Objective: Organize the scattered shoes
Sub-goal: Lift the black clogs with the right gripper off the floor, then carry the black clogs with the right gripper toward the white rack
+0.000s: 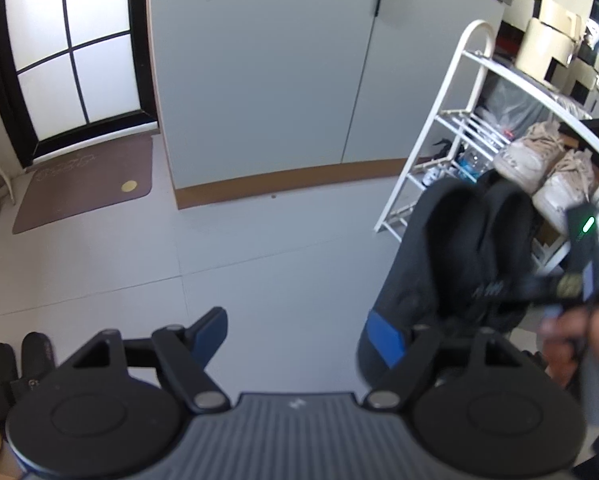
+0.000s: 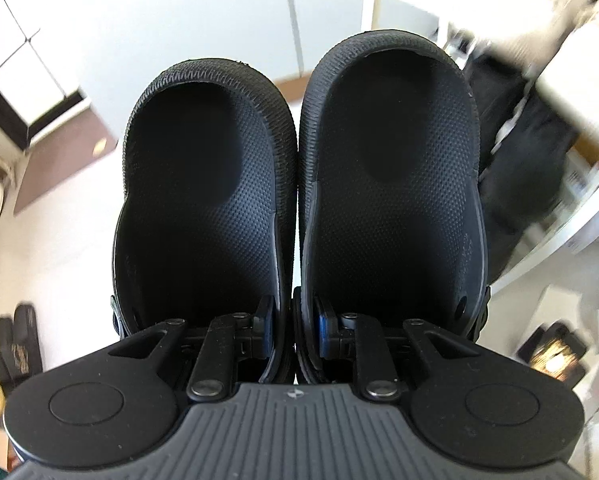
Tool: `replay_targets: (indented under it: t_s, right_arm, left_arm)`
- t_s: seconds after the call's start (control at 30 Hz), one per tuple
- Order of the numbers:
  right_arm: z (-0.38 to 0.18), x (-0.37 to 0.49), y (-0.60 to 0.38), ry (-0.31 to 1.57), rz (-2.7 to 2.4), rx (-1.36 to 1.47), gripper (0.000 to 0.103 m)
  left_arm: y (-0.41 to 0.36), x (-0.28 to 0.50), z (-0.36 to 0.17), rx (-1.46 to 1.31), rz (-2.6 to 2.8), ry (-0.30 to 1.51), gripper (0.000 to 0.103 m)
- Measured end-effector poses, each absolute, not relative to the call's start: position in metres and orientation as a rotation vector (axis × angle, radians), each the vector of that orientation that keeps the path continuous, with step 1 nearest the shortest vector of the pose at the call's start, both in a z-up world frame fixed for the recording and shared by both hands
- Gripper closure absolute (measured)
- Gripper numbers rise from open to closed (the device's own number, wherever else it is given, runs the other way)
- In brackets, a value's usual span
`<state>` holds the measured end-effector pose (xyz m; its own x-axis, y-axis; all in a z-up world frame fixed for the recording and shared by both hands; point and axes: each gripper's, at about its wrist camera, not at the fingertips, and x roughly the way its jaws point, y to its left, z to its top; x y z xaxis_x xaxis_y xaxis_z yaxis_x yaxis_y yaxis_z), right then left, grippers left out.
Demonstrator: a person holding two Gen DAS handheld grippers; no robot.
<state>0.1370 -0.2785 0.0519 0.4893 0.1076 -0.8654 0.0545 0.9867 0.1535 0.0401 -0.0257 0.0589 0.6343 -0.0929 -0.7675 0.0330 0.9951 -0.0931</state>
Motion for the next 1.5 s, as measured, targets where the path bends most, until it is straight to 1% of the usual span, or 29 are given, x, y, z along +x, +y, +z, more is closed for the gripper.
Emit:
replay_targets:
  t_s: [0.17,0.47,0.6,0.7,0.77,0.83,0.93,1.0,1.1,1.3,1.4,1.5]
  right_arm:
    - [0.108,0.144,-0.299,0.977,-0.014,0.173,0.080]
    - [0.189,0.154,-0.329,0.859,-0.106,0.226,0.081]
    - [0.238,0.162,-0.342,0.797,-0.149,0.231,0.081]
    - [0.253,0.181,-0.340,0.758,-0.169,0.236,0.081]
    - [0.289,0.187,-0.350,0.708,-0.201,0.240,0.081]
    - [0.312,0.194,-0.360,0.668,-0.230,0.248,0.081]
    - [0.321,0.184,-0.367,0.625,-0.270,0.271,0.081]
    - [0.313,0.192,-0.409,0.605,-0.294,0.290,0.081]
    - [0.332,0.218,-0.453,0.581,-0.339,0.329,0.081]
    - [0.332,0.231,-0.471,0.572,-0.390,0.394,0.081]
    - [0.325,0.222,-0.483,0.581,-0.406,0.417,0.081]
    - [0.314,0.233,-0.487,0.596,-0.427,0.441,0.081]
  left_arm:
    - [-0.026,0.041,0.060,-0.088,-0.082,0.868,0.024]
    - [-0.024,0.041,0.060,-0.105,-0.085,0.862,0.024]
    - [-0.024,0.043,0.059,-0.121,-0.087,0.858,0.024]
    - [-0.025,0.046,0.058,-0.137,-0.089,0.857,0.024]
    - [-0.026,0.048,0.058,-0.143,-0.090,0.857,0.024]
    - [-0.027,0.050,0.057,-0.147,-0.091,0.858,0.024]
    - [-0.028,0.052,0.056,-0.152,-0.094,0.860,0.024]
    - [-0.028,0.053,0.055,-0.155,-0.094,0.862,0.024]
    - [-0.027,0.055,0.055,-0.167,-0.097,0.866,0.024]
    - [-0.025,0.063,0.053,-0.169,-0.104,0.872,0.024]
    - [-0.023,0.068,0.048,-0.165,-0.095,0.892,0.024]
    - [-0.020,0.076,0.043,-0.175,-0.093,0.913,0.024]
